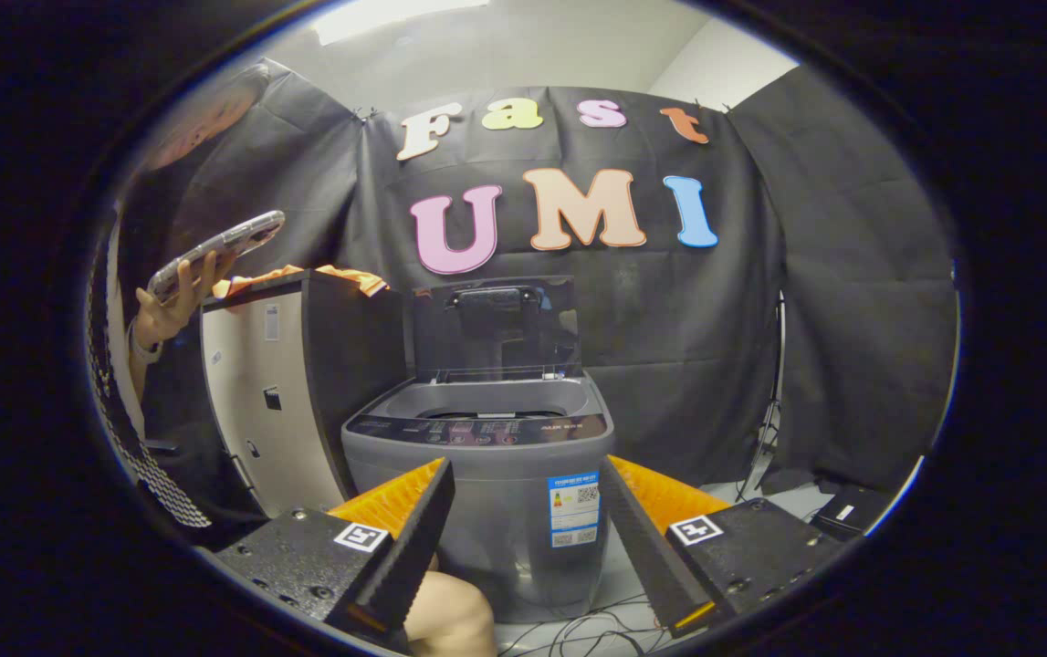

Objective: Put the clothes into the washing machine and then close the washing machine lid.

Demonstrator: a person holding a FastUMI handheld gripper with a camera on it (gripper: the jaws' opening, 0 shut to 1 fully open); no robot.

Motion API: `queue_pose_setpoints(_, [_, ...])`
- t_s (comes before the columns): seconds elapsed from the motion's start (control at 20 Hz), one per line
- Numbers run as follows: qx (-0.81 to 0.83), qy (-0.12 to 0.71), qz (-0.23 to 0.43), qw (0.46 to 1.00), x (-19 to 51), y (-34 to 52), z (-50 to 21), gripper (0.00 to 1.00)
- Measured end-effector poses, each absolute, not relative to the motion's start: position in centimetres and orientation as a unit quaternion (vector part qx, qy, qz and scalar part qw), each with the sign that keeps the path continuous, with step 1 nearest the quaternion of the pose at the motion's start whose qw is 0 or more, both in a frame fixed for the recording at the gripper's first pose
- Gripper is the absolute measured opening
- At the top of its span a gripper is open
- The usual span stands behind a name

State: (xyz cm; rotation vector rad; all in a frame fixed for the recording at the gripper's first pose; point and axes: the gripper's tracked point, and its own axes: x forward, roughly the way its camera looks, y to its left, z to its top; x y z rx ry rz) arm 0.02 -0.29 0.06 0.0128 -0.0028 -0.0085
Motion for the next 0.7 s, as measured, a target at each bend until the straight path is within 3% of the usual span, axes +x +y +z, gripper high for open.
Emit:
queue_pose_setpoints(0.5, [0.014, -0.009, -0.032, 0.999, 0.3, -0.8, 0.6, 0.97])
queue_pose_setpoints(0.7, [0.029, -0.036, -0.022, 0.999, 1.6, 1.7, 4.4, 0.97])
